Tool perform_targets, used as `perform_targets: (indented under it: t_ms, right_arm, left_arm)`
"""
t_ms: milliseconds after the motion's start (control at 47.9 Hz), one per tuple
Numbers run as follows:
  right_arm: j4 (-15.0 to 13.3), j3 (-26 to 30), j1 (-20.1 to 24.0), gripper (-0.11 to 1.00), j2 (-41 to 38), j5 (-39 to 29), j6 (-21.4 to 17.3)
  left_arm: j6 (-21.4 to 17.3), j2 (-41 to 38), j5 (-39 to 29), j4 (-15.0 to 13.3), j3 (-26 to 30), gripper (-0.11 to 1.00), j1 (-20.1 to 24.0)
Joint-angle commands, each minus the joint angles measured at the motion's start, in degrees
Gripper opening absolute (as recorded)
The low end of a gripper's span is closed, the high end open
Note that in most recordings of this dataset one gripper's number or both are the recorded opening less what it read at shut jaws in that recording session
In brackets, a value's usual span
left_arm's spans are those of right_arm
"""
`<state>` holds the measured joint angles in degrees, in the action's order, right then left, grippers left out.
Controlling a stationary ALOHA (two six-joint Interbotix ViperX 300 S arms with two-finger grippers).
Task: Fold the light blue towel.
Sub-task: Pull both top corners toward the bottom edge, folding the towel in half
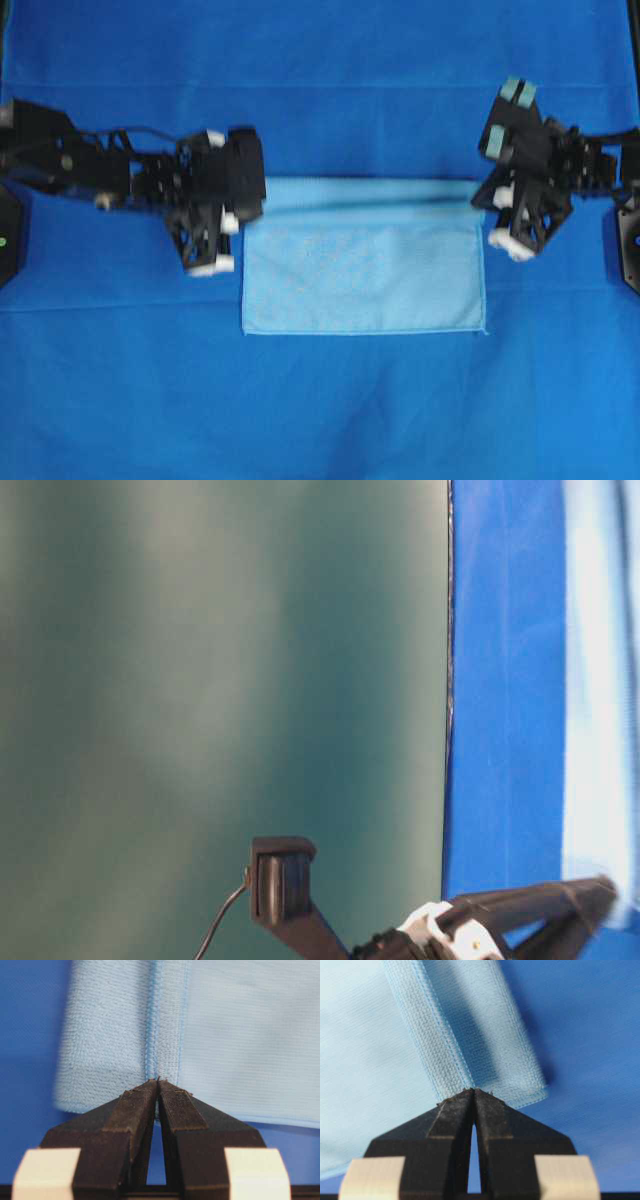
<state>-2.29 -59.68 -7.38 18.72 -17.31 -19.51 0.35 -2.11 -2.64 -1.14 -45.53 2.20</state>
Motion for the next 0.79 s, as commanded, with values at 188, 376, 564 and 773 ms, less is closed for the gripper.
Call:
perform_targets:
  t_ms: [188, 376, 564, 773]
  right_arm:
    - [0.09, 0.53, 11.87, 0.01, 0.62, 0.09, -8.96]
    - [0.09, 0.79, 16.35, 0.01, 0.18, 0.18, -14.06]
    - [0.09, 1.14, 17.93, 0.01, -0.26, 0.53, -15.56]
    - [0.0, 1.76, 18.37, 0.01, -1.23, 3.34, -15.64]
  left_arm:
    - [8.79, 1.32, -2.29, -0.09, 2.29, 0.03, -9.93]
    - [12.22, 0.53, -2.81, -0.18, 4.13, 0.03, -13.45]
    - [12.48, -0.35, -2.72, -0.09, 5.89, 0.03, -14.85]
    - [12.39, -0.44, -2.72, -0.09, 5.89, 0.03, -15.21]
